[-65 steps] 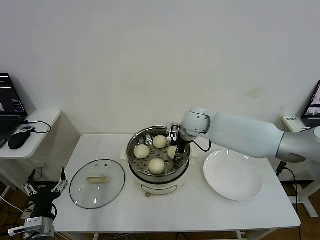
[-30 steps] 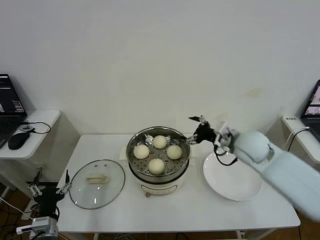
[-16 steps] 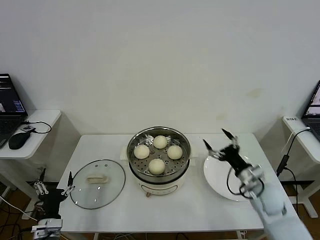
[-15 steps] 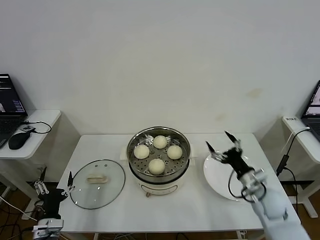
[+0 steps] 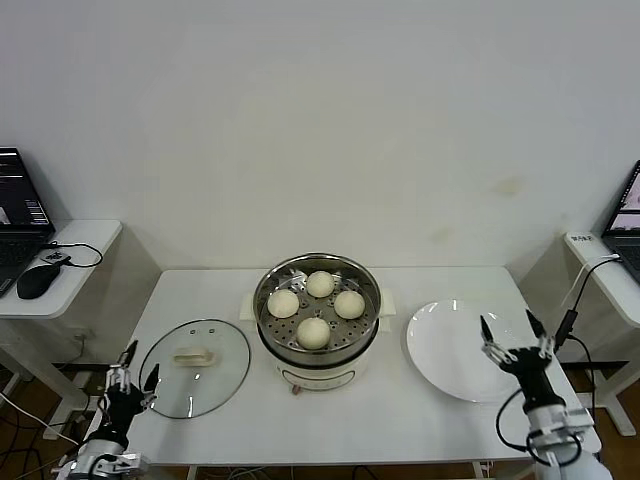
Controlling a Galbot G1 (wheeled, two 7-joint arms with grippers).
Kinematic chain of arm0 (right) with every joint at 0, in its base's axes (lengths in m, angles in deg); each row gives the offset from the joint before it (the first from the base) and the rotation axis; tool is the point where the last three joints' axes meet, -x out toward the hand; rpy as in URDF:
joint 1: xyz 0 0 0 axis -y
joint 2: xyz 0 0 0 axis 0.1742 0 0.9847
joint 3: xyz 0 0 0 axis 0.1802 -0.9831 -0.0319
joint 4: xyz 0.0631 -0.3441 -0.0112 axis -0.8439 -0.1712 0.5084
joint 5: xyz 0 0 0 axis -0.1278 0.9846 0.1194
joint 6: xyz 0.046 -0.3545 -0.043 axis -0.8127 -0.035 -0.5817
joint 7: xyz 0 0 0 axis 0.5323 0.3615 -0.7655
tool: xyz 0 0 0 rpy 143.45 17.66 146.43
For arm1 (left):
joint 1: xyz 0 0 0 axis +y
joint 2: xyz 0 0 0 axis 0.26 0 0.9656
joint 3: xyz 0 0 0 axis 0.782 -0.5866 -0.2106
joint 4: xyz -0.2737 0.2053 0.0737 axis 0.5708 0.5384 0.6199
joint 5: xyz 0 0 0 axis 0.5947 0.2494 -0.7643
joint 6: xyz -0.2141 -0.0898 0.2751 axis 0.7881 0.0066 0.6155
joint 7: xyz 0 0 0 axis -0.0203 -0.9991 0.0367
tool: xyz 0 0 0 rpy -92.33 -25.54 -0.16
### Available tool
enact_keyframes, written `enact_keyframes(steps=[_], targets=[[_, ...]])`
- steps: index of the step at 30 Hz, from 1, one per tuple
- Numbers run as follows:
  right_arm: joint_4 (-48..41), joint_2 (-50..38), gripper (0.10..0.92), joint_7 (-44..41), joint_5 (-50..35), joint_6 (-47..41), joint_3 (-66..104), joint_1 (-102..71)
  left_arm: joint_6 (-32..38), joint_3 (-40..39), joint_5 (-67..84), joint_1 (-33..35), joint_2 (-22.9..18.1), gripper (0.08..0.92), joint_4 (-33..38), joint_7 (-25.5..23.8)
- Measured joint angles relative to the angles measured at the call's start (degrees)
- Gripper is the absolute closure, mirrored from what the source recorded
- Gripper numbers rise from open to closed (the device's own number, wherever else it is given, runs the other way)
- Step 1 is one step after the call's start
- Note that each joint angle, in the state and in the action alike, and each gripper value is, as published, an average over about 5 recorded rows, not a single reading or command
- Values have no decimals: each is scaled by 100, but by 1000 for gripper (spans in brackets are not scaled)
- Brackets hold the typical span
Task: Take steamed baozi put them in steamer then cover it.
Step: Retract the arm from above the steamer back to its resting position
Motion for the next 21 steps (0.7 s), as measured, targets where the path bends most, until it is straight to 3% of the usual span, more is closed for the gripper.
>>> enact_keyframes(steps=[21], targets=[[68,585,203,-28,186,231,668,-651,106,-655,-1056,-694,61,177,-621,-260]])
